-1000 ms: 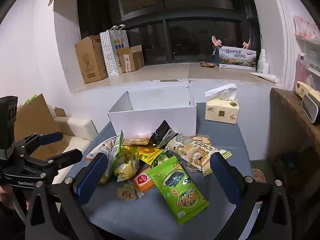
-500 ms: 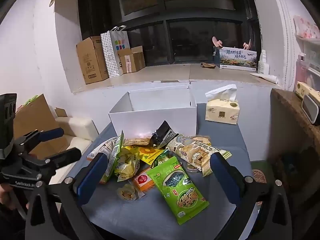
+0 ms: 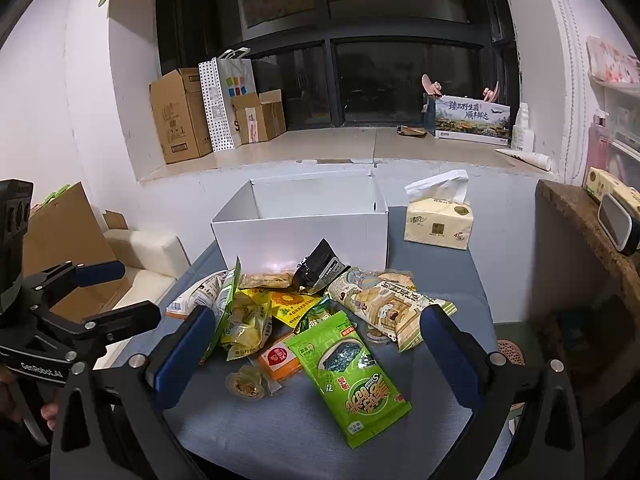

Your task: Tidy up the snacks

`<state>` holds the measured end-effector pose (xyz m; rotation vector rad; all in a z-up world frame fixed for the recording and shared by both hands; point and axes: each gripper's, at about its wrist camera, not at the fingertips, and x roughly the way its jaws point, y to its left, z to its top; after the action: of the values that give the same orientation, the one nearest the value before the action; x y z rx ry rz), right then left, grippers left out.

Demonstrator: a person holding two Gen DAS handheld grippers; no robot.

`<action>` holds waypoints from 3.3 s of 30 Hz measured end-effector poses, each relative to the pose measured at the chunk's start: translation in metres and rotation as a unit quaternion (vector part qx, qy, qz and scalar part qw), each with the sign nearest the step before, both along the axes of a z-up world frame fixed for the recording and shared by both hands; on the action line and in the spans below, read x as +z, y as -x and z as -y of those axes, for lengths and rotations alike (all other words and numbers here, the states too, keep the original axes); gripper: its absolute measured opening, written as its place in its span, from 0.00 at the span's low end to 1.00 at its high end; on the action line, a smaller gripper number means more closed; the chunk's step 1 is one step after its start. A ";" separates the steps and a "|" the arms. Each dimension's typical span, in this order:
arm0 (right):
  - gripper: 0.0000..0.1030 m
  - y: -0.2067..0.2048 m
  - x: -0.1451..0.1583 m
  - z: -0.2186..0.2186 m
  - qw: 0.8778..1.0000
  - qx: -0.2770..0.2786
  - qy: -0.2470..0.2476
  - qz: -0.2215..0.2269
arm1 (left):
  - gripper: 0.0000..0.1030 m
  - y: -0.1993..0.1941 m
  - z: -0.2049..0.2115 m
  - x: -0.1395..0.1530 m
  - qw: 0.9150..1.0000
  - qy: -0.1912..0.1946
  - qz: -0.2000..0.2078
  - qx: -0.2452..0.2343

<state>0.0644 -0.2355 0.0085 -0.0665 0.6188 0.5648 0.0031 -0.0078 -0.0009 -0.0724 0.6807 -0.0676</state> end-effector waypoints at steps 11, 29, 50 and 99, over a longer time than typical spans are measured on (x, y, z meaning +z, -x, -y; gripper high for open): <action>1.00 0.000 0.001 0.003 1.000 0.002 -0.006 0.002 | 1.00 0.001 -0.003 0.000 1.000 0.009 0.001 -0.002; 1.00 -0.003 -0.008 -0.001 1.000 0.018 0.002 -0.006 | 1.00 0.000 -0.004 -0.003 1.000 0.007 -0.003 -0.002; 1.00 0.004 -0.010 -0.006 1.000 0.022 0.018 0.007 | 1.00 0.002 -0.002 -0.003 1.000 0.004 -0.004 -0.005; 0.75 -0.019 -0.061 0.041 0.996 0.054 0.017 -0.063 | 1.00 -0.074 -0.026 -0.062 0.975 -0.038 -0.040 -0.214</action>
<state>0.0834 -0.2765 -0.0530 -0.0978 0.7514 0.6662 0.0769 0.0183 -0.0631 0.1481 0.7699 -0.4553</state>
